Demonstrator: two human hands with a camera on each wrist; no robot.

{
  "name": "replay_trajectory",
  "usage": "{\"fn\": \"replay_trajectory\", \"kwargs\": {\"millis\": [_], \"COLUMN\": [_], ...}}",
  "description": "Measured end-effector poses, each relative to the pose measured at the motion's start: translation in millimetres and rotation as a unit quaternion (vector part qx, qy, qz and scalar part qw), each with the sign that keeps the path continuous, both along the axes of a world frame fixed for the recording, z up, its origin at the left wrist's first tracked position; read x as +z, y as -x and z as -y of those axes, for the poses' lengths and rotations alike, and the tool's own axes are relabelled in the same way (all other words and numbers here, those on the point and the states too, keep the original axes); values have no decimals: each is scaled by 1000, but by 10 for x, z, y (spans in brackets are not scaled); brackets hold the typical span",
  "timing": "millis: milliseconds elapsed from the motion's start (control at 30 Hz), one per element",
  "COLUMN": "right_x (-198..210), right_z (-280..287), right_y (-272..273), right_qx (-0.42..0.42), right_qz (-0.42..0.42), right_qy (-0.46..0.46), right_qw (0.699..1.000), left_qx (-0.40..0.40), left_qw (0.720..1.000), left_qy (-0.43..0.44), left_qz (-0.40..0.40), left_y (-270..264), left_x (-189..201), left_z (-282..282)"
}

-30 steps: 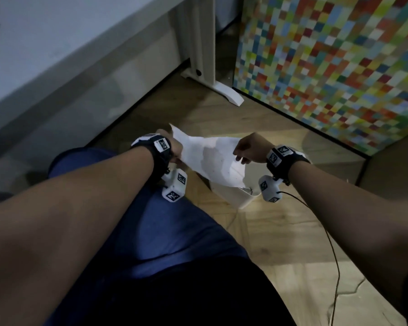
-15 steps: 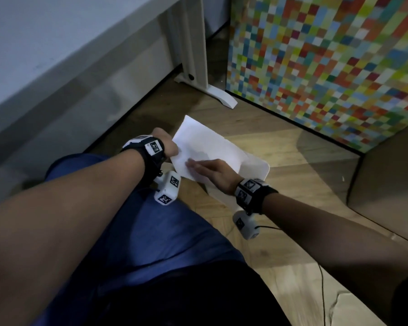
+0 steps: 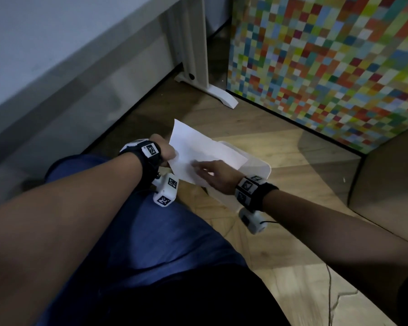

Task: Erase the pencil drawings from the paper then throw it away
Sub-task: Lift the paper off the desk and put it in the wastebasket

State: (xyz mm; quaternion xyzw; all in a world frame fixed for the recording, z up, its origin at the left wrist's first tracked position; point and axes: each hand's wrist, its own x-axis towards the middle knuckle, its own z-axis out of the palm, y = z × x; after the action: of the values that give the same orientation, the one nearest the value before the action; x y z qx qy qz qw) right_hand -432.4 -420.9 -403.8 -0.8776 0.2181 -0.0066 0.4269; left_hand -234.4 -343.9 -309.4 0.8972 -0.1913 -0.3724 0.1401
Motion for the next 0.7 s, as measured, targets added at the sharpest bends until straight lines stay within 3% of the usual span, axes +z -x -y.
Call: {"fn": "replay_trajectory", "kwargs": {"millis": [67,167,300,433,500,567,633,700], "right_x": [128,11,-318,-447,-374,-264,-159,-152], "right_z": [-187,-258,-28,239,288,275,194,112], "right_y": [-154,-134,263,525,492,395,252,134], "right_qx": [23,35,20,-76,-88,-82,-34,16], "right_qz": [60,54,-92,-277,-306,-243,-130,-62], "right_qy": [-61,-97,-99,-79,-38,-13,-43,-73], "right_qw": [996,993,991,955,947,966,990,995], "left_qx": [4,17,49,78,78,67,65,66], "left_qw": [1000,999,996,992,992,993,993,992], "left_qy": [3,21,29,41,39,36,36,37], "left_qz": [-13,-32,-75,-92,-92,-89,-93,-100], "left_y": [48,45,-58,-113,-122,-106,-85,-64], "left_x": [-27,-51,-21,-4,6,-5,-14,-15], "left_z": [24,48,5,-12,-13,-10,3,7]}}
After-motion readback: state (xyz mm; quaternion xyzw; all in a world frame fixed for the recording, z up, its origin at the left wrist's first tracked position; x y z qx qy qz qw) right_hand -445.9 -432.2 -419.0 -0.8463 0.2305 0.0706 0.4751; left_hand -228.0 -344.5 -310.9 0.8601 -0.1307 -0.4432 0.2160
